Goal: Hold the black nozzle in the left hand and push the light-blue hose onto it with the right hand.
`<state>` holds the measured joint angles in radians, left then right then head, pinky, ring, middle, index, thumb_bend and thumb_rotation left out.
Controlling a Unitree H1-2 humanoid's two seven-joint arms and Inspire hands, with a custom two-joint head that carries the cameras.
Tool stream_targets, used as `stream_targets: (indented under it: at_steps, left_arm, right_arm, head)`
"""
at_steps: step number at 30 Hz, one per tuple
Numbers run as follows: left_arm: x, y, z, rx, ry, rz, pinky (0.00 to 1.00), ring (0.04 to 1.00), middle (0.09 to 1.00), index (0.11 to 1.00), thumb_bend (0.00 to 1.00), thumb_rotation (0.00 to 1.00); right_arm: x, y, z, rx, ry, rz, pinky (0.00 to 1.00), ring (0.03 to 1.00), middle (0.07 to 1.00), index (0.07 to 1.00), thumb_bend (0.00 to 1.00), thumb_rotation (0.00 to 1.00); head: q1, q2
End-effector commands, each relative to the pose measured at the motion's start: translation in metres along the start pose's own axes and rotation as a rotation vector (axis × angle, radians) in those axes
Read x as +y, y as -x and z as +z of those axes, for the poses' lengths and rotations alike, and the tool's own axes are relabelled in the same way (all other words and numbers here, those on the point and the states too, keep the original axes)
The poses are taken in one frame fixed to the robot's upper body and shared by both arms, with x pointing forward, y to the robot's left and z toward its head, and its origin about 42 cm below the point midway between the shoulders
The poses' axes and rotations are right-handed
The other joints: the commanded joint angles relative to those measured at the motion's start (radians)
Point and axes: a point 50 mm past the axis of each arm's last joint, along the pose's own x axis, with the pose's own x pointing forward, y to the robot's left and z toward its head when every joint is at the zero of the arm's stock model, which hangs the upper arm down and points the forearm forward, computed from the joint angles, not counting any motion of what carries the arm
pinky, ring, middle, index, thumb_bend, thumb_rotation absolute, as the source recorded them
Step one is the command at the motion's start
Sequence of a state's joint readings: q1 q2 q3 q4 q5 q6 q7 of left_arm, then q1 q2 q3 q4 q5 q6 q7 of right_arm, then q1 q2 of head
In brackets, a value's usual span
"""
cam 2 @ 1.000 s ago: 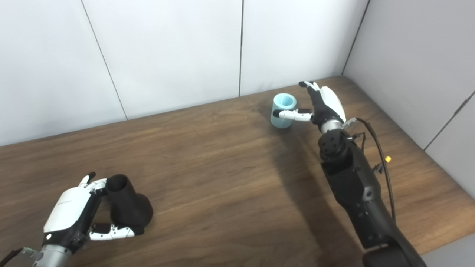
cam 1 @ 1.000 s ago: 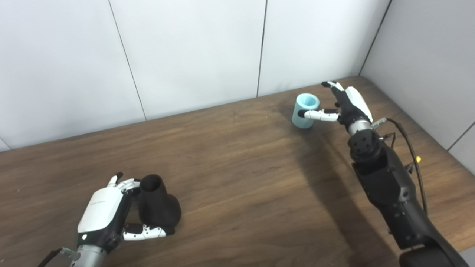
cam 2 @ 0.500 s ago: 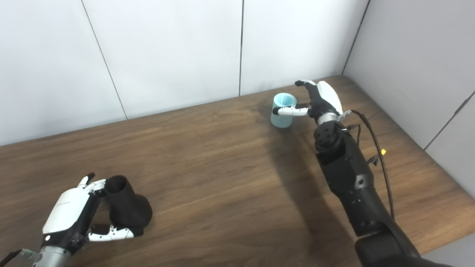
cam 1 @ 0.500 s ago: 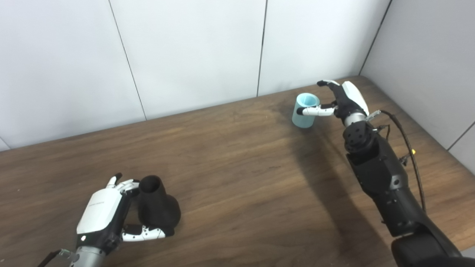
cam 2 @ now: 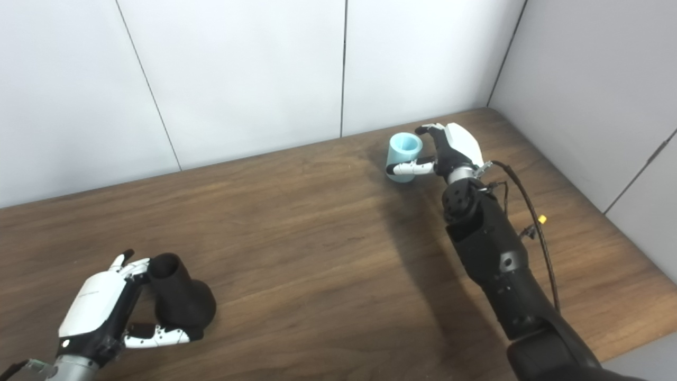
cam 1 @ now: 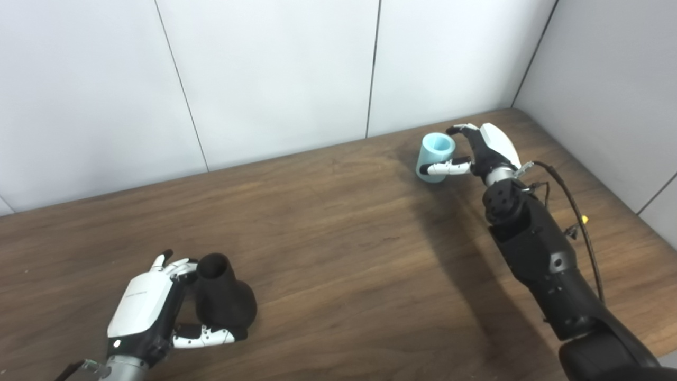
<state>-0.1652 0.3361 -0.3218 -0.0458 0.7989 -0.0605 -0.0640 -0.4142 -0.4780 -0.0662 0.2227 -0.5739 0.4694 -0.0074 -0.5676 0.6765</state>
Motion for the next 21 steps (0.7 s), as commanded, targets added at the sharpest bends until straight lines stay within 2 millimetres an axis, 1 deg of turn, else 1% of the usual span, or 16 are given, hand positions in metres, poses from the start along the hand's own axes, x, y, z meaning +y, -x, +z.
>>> stream_targets:
  at_steps: [1, 5, 8, 13, 18, 21]
  left_arm:
    - [0.004, 0.0028, -0.0033, -0.006, -0.035, -0.012, 1.0, 0.842, 0.733, 0.48, 0.52, 0.05]
    - [0.0034, 0.0032, -0.0042, -0.006, -0.026, -0.008, 1.0, 0.842, 0.733, 0.48, 0.52, 0.05]
    - [0.0036, 0.0031, -0.0046, -0.007, -0.028, -0.007, 1.0, 0.843, 0.731, 0.48, 0.52, 0.05]
    - [0.003, 0.0041, -0.0042, -0.017, -0.035, -0.015, 1.0, 0.841, 0.73, 0.479, 0.52, 0.05]
    - [-0.0011, 0.0044, -0.0076, -0.014, -0.042, -0.028, 1.0, 0.84, 0.73, 0.479, 0.52, 0.05]
    - [-0.0023, 0.0046, -0.0089, -0.011, -0.047, -0.031, 1.0, 0.839, 0.731, 0.48, 0.52, 0.05]
  right_arm:
    - [-0.0266, -0.0085, 0.0125, -0.044, 0.033, -0.093, 0.84, 0.974, 0.943, 0.798, 1.0, 0.39]
    - [-0.0252, -0.0083, 0.0121, -0.049, 0.024, -0.109, 0.85, 0.973, 0.931, 0.765, 1.0, 0.39]
    - [-0.0245, -0.0093, 0.0123, -0.051, 0.02, -0.124, 0.83, 0.961, 0.921, 0.726, 0.98, 0.39]
    - [-0.0245, -0.0101, 0.0133, -0.052, 0.029, -0.137, 0.83, 0.96, 0.908, 0.707, 0.96, 0.38]
    - [-0.0245, -0.0117, 0.0139, -0.06, 0.039, -0.141, 0.8, 0.94, 0.881, 0.686, 0.95, 0.37]
    - [-0.0251, -0.0116, 0.0153, -0.058, 0.046, -0.139, 0.8, 0.941, 0.884, 0.679, 0.94, 0.37]
  head:
    - [-0.001, 0.001]
    - [0.001, 0.003]
    - [0.001, 0.004]
    - [-0.001, 0.008]
    - [-0.001, 0.005]
    - [-0.003, 0.004]
